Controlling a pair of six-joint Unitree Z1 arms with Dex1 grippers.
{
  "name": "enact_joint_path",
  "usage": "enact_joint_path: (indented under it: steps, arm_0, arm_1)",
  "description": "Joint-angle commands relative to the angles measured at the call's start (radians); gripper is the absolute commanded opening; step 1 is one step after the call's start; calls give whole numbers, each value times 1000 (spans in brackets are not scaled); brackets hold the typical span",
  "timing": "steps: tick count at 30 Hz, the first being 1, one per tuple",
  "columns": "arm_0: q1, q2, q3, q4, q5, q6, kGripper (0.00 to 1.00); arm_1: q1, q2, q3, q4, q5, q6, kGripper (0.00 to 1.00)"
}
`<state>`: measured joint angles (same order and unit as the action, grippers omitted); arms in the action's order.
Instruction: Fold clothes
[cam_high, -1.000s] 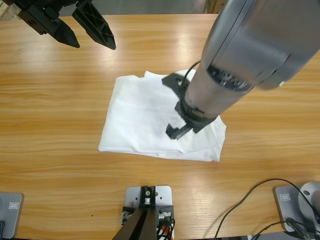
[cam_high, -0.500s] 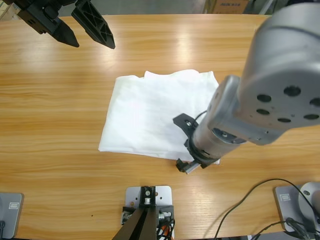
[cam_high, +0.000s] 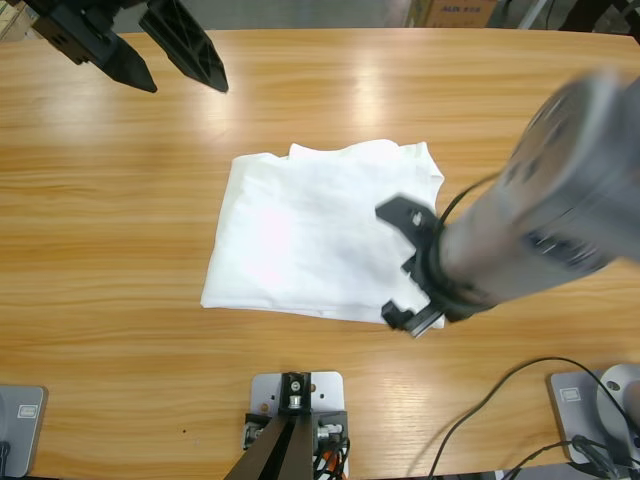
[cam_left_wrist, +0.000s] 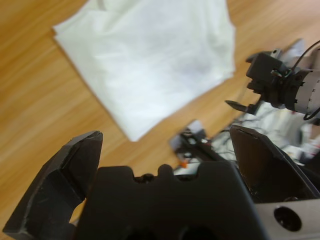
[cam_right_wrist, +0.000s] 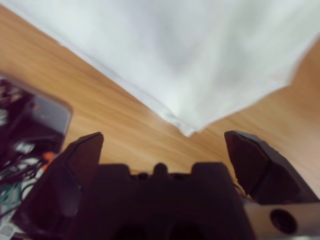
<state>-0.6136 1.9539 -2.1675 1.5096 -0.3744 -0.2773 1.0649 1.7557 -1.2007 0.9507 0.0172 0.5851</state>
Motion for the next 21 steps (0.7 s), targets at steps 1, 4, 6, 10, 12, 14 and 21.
enact_joint_path:
  steps: [1,4,6,10,12,14,21]
  arm_0:
    - [119,-140,231,-244,-213,-96,996]
    - [206,-273,595,-524,-281,-172,1000]
    - [257,-362,854,-735,-317,-245,1000]
    - [280,-445,1234,-1078,-319,-380,1000]
    - [274,-438,1359,-1244,-319,-455,1000]
    - [248,-412,1436,-1376,-317,-505,1000]
    - [165,-221,1576,-1696,-310,-575,992]
  arm_1:
    - [-117,-82,-223,230,-66,-110,991]
    - [-175,-121,-220,248,-58,-133,991]
    - [-206,-139,-220,257,-53,-143,991]
    - [-249,-156,-222,270,-43,-165,991]
    - [-259,-156,-227,279,-42,-174,991]
    - [-263,-154,-235,288,-40,-177,991]
    - [-263,-183,-264,348,-40,-179,991]
